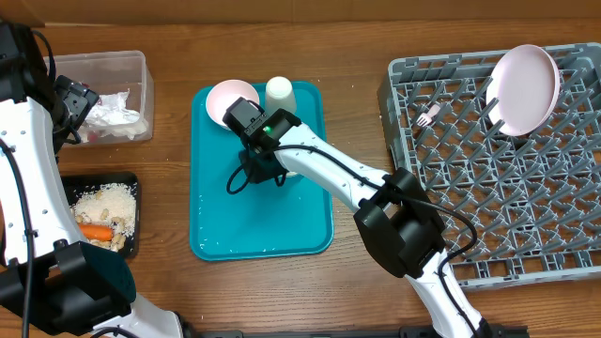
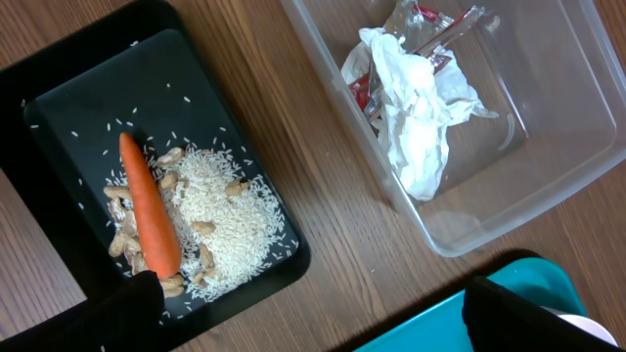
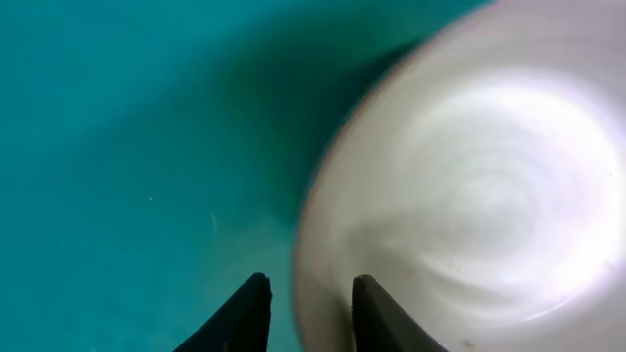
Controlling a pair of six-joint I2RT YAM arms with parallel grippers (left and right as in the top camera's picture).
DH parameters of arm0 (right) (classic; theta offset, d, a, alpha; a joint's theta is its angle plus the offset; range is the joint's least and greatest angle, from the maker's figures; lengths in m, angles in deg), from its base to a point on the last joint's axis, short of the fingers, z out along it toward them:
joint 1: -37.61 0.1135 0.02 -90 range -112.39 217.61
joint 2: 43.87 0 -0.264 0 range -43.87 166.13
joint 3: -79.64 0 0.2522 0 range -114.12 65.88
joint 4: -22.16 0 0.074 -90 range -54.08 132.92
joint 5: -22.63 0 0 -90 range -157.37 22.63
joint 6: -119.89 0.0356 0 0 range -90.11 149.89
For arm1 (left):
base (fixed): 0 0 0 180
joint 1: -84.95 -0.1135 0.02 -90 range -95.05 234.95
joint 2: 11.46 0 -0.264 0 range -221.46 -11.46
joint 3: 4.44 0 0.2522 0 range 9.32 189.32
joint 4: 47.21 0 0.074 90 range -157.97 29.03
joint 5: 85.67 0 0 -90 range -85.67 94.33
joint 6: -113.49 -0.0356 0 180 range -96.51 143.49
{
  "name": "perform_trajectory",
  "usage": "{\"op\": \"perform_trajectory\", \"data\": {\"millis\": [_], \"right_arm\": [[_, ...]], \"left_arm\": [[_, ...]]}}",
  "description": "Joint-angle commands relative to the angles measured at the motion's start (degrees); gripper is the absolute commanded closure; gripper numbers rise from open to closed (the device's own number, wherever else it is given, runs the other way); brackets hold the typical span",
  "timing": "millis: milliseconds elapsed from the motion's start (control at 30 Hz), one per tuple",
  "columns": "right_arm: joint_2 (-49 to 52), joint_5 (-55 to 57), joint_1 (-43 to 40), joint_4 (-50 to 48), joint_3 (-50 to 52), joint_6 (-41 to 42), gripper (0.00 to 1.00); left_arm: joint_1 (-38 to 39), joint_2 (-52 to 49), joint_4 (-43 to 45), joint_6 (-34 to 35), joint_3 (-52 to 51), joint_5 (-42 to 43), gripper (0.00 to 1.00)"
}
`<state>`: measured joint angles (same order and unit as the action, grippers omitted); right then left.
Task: Sort waste into correct bins and load items into the dishwasher rack
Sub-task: 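Close the right gripper on the white bowl rim and lift it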
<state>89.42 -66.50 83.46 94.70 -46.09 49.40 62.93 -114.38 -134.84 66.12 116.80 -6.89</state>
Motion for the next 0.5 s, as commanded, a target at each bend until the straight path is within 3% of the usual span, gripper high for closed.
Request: {"op": "perform_trajectory", "data": {"millis": [0,233,467], "right_arm": [[-0.59,0.59,0.09,3.08,-3.21,0.26,0.75],[-1.38,0.57,-0.7,9.6,-10.56,0.26,0.96],[-3.34,-0.07,-1.36,11.58,-11.96,0.26,0.96]], "left_arm": [[-0.04,0.15,0.02,-0.66,0.31,-0.79,0.0],[-0.04,0.15,0.0,-0.66,0.31,-0.79,0.0],[-0.04,0.15,0.0,-0.66,0.31,-0.79,0.0]]}}
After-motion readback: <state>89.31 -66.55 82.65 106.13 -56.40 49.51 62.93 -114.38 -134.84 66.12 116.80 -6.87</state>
